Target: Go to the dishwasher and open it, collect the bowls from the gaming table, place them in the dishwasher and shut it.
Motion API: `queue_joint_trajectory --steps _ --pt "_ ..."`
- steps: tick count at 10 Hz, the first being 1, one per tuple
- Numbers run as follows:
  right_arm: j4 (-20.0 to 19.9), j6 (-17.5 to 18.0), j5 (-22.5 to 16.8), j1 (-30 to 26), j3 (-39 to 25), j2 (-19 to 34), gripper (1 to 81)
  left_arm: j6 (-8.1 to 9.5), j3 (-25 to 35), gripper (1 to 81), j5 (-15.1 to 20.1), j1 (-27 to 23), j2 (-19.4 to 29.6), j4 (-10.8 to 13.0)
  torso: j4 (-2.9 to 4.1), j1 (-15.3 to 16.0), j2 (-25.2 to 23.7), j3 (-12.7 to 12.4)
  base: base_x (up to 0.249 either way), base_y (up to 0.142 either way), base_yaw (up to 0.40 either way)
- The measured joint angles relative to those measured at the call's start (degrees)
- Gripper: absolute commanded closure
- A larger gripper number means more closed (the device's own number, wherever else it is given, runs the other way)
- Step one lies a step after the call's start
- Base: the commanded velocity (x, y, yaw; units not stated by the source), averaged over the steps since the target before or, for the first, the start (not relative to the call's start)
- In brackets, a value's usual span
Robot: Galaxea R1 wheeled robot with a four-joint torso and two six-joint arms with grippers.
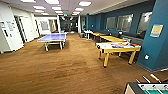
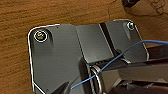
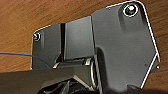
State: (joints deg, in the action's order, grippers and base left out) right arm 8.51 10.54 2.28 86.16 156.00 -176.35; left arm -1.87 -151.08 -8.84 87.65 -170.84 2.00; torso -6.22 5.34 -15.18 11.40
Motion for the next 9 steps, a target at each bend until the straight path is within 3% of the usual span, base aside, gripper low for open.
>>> queue_joint_trajectory --steps 9 --pt "0.0 0.0 0.2 0.1 0.0 0.0 1.0 -0.04 -0.1 1.0 -0.1 -0.3 -0.4 0.0 0.0 0.0 0.0 0.0 0.194 0.0 0.0"
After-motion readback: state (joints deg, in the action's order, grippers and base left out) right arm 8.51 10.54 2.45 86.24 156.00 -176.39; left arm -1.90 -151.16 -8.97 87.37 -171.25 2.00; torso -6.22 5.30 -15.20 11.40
